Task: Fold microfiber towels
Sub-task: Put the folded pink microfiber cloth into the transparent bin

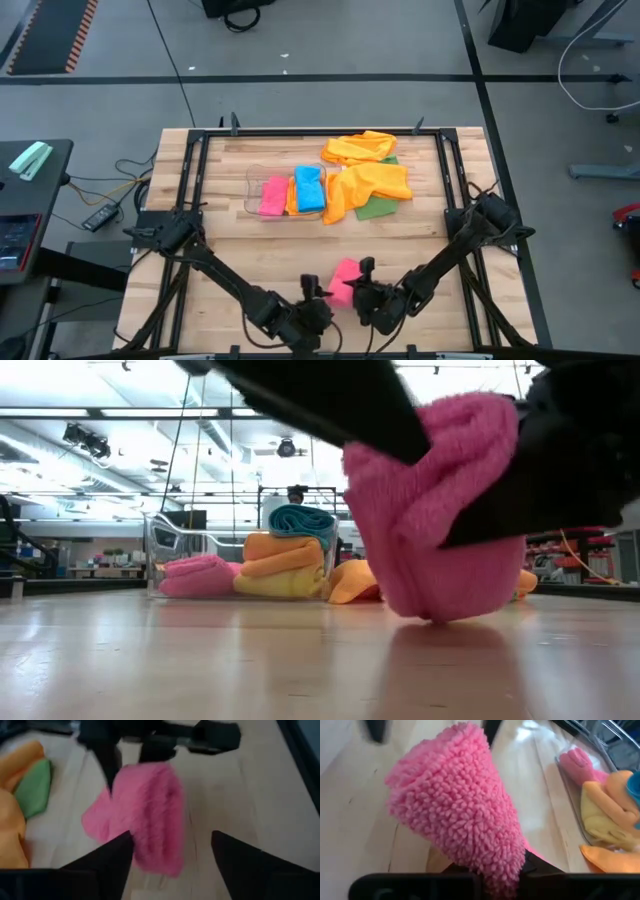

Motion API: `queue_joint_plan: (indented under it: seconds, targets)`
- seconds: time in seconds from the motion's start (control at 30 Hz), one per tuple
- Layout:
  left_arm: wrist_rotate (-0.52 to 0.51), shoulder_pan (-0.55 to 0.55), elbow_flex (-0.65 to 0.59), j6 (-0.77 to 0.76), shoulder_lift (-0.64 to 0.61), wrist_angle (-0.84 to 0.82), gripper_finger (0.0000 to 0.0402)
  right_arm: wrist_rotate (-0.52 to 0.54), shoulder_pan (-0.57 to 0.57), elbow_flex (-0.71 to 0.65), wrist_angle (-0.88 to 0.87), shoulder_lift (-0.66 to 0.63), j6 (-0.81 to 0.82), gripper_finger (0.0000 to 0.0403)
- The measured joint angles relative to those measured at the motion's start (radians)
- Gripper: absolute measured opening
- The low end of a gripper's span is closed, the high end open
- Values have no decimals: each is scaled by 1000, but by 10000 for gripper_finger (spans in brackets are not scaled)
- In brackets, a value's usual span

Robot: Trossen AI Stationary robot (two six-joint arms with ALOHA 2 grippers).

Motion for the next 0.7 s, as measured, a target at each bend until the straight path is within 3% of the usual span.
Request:
queue_joint_plan:
  seconds: [0.23,0.7]
  targets:
    - [-143,3,0,61,0,74,315,-3,-18,0,-19,-12,88,41]
    - [-145,57,-15,79,3,86,314,-9,-39,46,-32,-14,175,41]
